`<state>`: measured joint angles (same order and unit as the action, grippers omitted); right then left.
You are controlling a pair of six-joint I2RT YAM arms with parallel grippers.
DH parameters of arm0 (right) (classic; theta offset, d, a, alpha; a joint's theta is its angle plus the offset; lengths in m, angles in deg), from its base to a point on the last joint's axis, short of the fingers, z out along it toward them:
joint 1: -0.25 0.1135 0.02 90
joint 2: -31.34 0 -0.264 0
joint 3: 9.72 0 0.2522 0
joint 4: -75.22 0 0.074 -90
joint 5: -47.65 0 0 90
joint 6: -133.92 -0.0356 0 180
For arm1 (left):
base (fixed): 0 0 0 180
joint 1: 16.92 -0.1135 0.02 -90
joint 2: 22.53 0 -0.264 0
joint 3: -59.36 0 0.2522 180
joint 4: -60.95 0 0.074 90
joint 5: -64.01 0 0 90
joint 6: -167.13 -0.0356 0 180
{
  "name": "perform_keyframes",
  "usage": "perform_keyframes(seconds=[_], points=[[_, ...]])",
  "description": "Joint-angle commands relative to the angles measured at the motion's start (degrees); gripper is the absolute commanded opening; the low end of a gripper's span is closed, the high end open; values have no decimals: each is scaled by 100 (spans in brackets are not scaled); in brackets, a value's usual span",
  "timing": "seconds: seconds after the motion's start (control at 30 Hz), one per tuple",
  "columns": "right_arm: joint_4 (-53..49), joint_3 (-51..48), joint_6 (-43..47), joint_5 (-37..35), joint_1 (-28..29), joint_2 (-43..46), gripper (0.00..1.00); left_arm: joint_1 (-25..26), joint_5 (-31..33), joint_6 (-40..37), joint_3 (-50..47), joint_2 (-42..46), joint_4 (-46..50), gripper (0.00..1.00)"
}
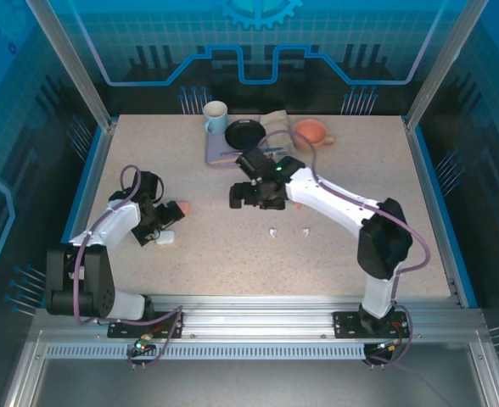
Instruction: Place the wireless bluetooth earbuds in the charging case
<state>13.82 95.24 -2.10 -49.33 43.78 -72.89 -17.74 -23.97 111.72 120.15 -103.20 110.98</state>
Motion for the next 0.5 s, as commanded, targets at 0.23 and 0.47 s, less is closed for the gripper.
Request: perform_keyframes(seconds=[0.23,0.47], points=[[316,-918,79,155,-581,1023,97,-24,-150,-79,-238,-511,-874,99],[352,-1126,24,136,-691,1080,97,416,-482,-22,-229,-511,-1047,99]])
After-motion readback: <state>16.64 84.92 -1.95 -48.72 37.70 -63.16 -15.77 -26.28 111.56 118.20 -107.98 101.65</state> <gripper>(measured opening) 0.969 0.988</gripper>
